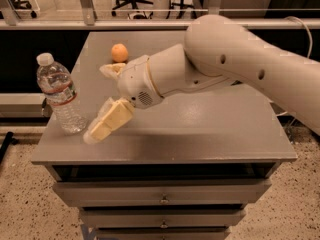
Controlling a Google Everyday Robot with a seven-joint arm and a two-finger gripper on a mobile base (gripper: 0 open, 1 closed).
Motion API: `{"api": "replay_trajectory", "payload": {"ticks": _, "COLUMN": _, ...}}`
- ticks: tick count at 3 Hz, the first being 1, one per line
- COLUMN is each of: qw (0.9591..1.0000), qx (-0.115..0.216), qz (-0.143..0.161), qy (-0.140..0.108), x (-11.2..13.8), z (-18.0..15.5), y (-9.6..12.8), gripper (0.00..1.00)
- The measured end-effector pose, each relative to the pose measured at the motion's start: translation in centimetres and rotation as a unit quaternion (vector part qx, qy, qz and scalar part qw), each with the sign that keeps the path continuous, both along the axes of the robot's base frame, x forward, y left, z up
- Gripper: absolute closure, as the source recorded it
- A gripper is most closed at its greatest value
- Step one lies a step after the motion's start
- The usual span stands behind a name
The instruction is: Knock water bottle over
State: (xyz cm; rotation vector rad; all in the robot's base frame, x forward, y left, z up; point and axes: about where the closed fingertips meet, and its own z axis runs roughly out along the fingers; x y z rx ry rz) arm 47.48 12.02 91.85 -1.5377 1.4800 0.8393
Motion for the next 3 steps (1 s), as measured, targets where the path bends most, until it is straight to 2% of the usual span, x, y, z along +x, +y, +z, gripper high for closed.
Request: {"api": "replay_trajectory", "payload": {"ticks": 3, "qw": 0.9978, "qx": 0.065, "qz": 0.005, "qy": 0.008, "x": 2.4, "z": -2.0, "y": 7.4, "gripper": 0.02}}
